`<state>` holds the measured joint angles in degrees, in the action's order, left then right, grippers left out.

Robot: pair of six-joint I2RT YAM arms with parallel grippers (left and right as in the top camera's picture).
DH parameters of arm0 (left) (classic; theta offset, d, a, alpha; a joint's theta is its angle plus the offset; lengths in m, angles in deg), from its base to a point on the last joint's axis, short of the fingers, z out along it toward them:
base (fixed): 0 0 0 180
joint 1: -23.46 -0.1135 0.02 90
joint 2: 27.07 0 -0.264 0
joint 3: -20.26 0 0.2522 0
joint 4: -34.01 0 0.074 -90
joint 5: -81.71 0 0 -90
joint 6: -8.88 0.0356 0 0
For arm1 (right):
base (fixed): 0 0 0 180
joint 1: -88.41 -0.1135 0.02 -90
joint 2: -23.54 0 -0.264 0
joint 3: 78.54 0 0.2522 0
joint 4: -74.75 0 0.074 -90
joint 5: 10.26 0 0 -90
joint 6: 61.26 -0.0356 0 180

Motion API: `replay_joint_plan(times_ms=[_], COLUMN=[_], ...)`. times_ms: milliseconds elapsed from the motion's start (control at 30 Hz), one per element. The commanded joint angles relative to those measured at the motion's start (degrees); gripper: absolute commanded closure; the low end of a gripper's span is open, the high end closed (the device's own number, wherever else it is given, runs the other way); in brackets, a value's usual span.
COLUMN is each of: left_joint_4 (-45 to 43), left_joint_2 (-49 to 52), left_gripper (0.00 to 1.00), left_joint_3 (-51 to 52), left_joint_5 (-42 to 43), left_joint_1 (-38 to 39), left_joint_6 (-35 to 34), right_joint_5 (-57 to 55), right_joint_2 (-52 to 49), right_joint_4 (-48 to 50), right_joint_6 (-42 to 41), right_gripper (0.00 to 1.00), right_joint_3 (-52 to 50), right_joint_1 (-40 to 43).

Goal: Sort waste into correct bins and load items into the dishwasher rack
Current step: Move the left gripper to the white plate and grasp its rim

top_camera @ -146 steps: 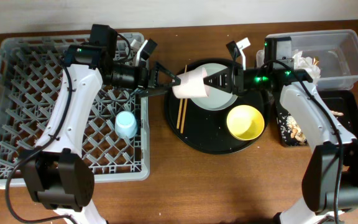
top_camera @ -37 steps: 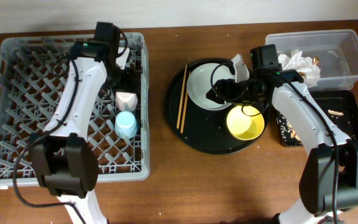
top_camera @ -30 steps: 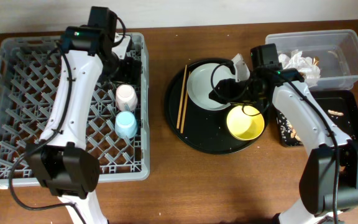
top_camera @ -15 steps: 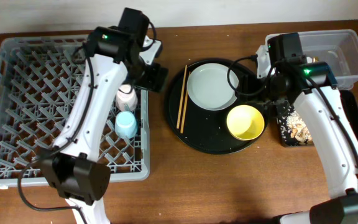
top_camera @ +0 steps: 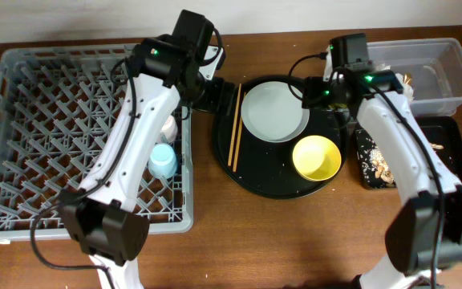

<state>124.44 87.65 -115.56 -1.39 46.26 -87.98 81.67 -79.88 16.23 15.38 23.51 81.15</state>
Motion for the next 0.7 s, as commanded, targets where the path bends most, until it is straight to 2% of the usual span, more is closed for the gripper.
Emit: replay_joint_plan(times_ms=[0,367,500,667], left_joint_4=[-0.13,-1.68,-6.43,-10.58], left_joint_2=[3.1,3.45,4.35,10.6], left_gripper=[0.13,0.13,0.13,0.13], left_joint_3=[-0.87,-0.87,-0.74,-0.74], left_joint_5=[0.39,0.42,0.39,0.39], left_joint_1=[0.09,0.09,1.75,4.72], left_joint_6=[-2.82,-2.82,-2.8,-3.08], right_joint_5=[-1.36,-1.77,-1.46,-0.94], right_joint_2=[-3.76,-7.78,-7.76,-7.76], right_joint_4=[1.01,4.11,2.78,1.27], right_joint_6=[-0.39,-0.39,-0.44,-0.42], right_gripper=[0.34,0.38,0.38,0.37], right_joint_3=[0.74,0.74,0.76,0.76], right_joint_1=[-0.11,-0.11,-0.09,-0.09])
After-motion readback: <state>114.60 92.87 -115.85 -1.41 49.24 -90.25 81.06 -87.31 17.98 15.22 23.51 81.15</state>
